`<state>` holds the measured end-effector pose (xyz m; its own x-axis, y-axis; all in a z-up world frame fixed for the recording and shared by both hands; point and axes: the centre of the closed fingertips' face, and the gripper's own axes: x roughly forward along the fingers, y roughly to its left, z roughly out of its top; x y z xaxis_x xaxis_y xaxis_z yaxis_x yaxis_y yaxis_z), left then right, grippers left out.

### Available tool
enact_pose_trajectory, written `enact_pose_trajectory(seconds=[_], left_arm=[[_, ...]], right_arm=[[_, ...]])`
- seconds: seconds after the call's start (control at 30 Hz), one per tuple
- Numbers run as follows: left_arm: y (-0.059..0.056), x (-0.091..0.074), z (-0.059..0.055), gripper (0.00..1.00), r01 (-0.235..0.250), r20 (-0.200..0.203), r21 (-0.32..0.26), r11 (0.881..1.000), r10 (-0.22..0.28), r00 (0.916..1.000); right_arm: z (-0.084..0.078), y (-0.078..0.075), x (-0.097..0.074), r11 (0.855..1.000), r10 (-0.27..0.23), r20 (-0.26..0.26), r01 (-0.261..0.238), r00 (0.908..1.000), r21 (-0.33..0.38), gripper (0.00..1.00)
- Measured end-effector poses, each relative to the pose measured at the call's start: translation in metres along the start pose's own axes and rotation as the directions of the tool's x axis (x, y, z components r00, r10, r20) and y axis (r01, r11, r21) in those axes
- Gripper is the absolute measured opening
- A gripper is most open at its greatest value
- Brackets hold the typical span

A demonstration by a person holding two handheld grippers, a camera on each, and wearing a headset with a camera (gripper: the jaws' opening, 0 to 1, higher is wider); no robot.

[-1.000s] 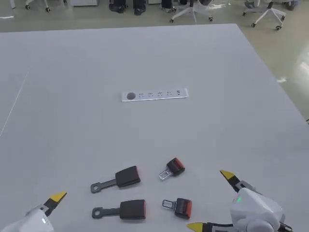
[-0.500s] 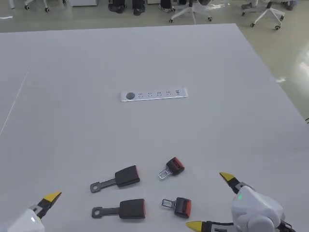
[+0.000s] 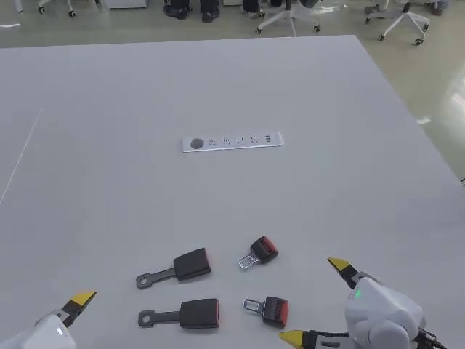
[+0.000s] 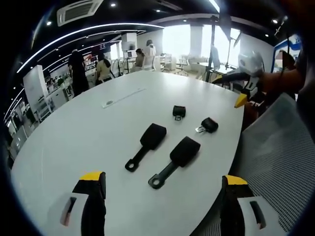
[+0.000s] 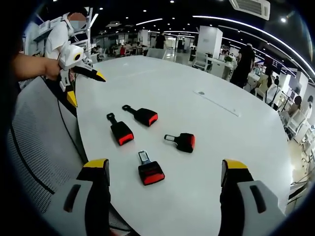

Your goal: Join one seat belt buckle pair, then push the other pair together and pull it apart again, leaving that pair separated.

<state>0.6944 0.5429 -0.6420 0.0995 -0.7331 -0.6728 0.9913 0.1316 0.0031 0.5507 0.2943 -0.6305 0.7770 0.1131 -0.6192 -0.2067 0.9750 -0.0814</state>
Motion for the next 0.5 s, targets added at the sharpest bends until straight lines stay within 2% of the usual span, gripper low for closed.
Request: enact_pose_trajectory(seconds=[0.27, 0.4, 0.5], left_arm=[[-0.003, 0.005, 0.001, 0.99, 0.008, -0.013, 0.012, 1.000, -0.007, 0.9999], [-0.006, 0.010, -0.002, 0.97, 0.026, -0.021, 0.012, 1.000, -0.026, 0.9994], [-0.009, 0.013, -0.005, 0.96, 0.038, -0.036, 0.040, 0.998, -0.036, 0.9987]], right_arm=[[-0.004, 0.001, 0.002, 1.000, 0.005, -0.007, -0.005, 1.0000, 0.002, 0.94], [-0.008, 0.002, 0.004, 1.000, 0.010, -0.017, -0.010, 0.9998, -0.001, 0.94], [-0.009, 0.002, 0.005, 1.000, 0.012, -0.023, -0.012, 0.9997, -0.010, 0.93]])
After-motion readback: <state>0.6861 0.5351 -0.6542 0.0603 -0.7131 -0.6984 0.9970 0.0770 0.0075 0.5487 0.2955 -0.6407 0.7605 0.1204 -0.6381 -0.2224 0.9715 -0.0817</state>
